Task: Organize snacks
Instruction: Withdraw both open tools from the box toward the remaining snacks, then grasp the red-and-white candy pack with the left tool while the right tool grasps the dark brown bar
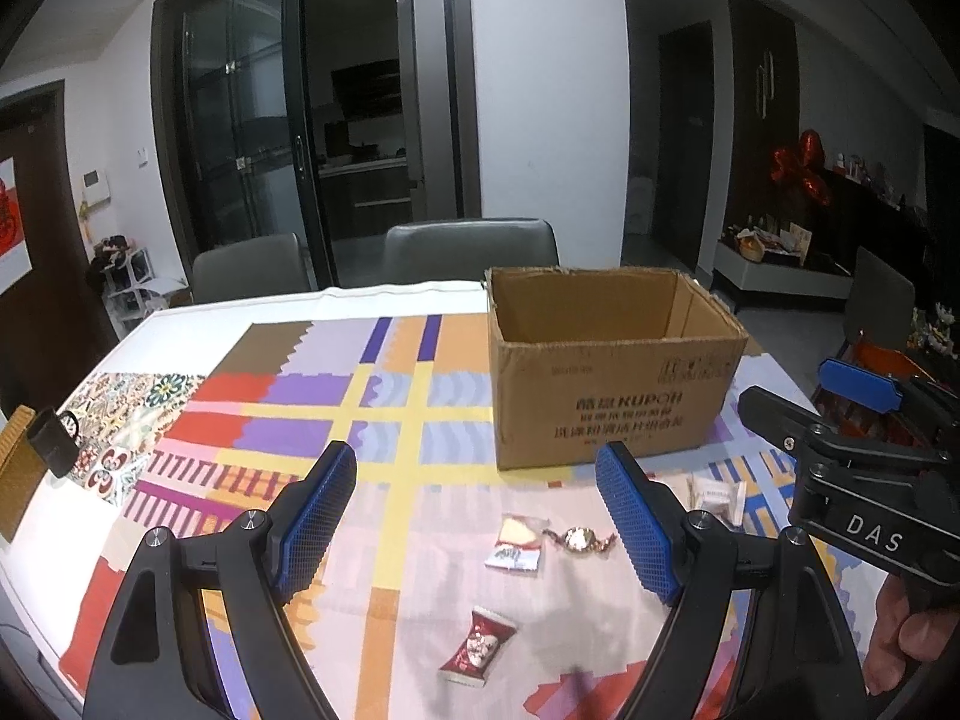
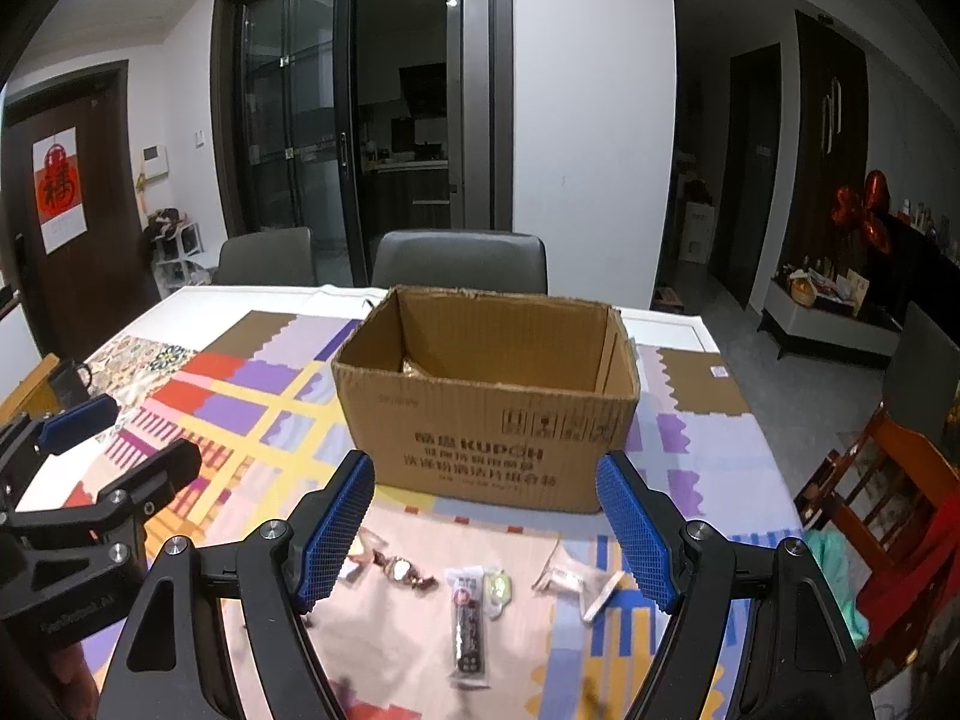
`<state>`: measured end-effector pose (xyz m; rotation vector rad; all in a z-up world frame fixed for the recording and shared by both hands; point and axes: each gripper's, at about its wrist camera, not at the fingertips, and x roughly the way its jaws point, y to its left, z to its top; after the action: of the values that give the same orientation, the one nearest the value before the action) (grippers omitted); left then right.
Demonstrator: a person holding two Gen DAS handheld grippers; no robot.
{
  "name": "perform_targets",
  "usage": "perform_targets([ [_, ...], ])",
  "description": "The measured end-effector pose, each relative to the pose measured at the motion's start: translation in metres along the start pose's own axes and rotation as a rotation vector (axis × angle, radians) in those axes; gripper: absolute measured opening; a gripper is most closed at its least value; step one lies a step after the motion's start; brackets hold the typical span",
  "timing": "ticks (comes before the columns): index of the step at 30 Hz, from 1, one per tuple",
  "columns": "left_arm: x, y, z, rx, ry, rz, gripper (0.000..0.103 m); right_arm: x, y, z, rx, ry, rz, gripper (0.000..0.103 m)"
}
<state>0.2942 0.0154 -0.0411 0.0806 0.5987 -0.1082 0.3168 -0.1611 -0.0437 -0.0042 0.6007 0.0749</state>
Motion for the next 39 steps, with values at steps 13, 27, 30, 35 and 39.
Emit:
perform_targets([
  [13, 0.014, 0.011, -0.042, -0.005, 0.053, -0.019, 0.082, 0.015, 0.014, -0.030, 0.000, 0.055, 0.015, 0.077],
  [27, 0.041, 0.017, -0.085, -0.014, 0.130, -0.041, 0.082, 0.042, 0.020, -0.066, -0.007, 0.124, -0.007, 0.077],
  [30, 0.049, 0.018, -0.095, -0.019, 0.149, -0.045, 0.081, 0.049, 0.022, -0.075, -0.013, 0.144, -0.008, 0.077],
  [35, 0.061, 0.018, -0.110, -0.003, 0.178, -0.054, 0.081, 0.060, 0.025, -0.088, -0.016, 0.171, -0.015, 0.077],
  [39, 0.068, 0.018, -0.116, -0.001, 0.199, -0.062, 0.080, 0.070, 0.024, -0.096, -0.007, 0.202, -0.012, 0.077],
])
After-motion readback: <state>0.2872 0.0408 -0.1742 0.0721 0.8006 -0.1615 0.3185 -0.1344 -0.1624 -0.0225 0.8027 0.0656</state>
